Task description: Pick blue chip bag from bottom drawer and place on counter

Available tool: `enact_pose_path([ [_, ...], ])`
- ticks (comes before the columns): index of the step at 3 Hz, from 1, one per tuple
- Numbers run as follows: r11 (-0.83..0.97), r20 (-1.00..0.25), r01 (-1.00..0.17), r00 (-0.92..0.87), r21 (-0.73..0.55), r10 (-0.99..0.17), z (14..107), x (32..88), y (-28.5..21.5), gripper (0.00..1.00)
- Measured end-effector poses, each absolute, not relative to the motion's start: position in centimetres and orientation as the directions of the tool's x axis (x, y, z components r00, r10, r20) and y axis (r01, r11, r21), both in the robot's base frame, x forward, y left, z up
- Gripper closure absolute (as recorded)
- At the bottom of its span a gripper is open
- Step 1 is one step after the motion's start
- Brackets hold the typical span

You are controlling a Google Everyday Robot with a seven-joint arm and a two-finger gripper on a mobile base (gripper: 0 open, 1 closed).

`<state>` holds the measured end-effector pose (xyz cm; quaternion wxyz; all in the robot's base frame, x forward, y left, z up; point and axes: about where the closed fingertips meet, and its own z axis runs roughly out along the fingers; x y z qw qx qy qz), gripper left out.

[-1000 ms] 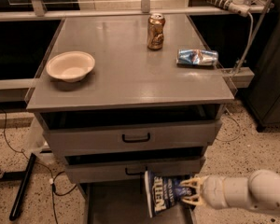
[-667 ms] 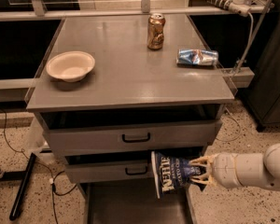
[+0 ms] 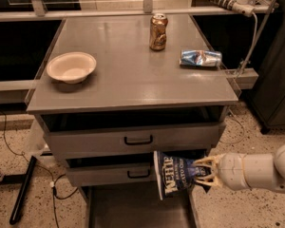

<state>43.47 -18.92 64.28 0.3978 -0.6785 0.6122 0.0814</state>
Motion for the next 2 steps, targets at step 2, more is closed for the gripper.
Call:
enact_pose_path([
  [2,-0.061,-0.486,-0.797,0.425,-0.601,-0.764,77.5,40.9,-16.3,1.00],
])
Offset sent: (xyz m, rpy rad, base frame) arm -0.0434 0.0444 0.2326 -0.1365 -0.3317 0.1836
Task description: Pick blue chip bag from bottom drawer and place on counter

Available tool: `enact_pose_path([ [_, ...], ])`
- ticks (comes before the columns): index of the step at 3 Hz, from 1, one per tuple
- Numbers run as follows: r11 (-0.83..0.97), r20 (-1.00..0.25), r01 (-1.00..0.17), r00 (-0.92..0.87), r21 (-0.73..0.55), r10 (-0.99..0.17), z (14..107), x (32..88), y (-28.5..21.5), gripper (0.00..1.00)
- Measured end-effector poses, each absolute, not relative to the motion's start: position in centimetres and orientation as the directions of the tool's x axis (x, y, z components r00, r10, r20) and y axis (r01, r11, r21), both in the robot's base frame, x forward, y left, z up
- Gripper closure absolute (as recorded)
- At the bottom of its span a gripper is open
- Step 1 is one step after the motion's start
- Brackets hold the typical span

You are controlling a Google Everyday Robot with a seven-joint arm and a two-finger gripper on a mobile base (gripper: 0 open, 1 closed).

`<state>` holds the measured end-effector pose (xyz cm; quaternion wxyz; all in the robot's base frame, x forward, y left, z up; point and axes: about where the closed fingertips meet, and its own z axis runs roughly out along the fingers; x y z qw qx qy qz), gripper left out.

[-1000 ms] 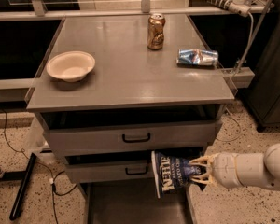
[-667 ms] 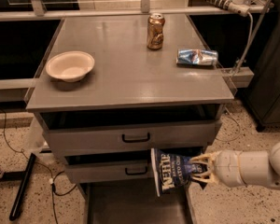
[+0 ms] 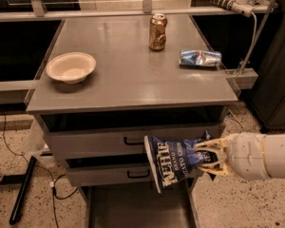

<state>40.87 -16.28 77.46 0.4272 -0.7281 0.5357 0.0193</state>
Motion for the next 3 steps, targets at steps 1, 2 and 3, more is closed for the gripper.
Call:
enact_pose_path([
  [1,-0.117,-0.414,-0.735,0.497,-0.668,-0.763,85.8,41.4,-15.3,1.00],
  [2,-0.105,-0.389,-0.697,0.511,-0.710,-0.766,92.8,44.5,-15.8,1.00],
  [3,-0.015,-0.446,-0.680,0.497,-0.733,-0.745,98.9,49.2,-15.7,1.00],
])
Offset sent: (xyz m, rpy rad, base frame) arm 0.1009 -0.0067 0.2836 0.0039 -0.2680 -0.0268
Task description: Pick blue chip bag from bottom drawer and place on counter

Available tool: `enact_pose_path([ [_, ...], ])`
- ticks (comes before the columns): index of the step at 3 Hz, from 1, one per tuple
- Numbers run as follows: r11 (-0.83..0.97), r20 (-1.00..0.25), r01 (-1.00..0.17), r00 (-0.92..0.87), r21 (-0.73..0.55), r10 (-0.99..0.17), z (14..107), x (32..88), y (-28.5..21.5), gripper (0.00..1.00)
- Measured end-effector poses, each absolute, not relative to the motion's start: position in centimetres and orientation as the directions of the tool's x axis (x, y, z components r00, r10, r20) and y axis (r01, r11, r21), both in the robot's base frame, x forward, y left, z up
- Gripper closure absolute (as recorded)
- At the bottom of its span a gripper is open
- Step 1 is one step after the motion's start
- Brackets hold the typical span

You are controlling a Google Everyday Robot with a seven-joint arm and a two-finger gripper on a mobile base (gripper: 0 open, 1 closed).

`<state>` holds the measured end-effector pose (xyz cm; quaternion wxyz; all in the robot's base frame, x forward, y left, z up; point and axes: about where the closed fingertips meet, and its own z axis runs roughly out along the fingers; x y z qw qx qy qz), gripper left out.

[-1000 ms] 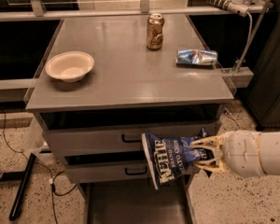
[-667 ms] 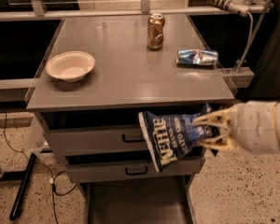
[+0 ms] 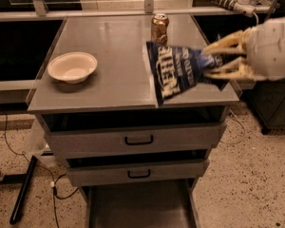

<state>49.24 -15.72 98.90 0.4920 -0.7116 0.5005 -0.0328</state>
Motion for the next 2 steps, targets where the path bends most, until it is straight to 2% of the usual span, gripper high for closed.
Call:
enact_pose_path([
  [2,0.003,-0.436,-0.641,0.518,-0.767,-0.736,102.31,50.05,-15.24,1.00],
])
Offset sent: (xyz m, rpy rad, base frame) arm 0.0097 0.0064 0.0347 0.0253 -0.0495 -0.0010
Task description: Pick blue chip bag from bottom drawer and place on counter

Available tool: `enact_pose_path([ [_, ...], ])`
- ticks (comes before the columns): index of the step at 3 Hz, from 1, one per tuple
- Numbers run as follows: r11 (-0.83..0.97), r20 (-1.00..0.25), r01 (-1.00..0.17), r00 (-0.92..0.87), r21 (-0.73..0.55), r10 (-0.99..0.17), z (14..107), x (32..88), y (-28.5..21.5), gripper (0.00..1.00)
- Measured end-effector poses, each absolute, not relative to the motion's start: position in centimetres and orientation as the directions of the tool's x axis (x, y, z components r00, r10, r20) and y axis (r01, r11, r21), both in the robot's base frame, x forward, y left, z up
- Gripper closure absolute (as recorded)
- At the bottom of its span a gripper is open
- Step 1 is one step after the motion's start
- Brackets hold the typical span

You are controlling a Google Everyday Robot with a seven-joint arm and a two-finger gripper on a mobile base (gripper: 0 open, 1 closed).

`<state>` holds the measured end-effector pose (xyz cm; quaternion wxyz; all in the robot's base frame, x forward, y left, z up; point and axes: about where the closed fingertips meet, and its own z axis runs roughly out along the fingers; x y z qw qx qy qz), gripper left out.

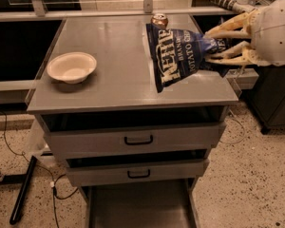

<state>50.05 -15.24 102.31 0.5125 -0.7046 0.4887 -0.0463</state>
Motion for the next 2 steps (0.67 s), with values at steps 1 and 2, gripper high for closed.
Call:
enact_pose_path([
  [1,0.025,-0.466,-0.640,0.532,-0.768,-0.708,101.9,51.8,-14.4,1.00],
  [2,0.114,-0.531,-0.632,0.523,-0.767,-0.667,102.2,57.0,-13.2,1.00],
])
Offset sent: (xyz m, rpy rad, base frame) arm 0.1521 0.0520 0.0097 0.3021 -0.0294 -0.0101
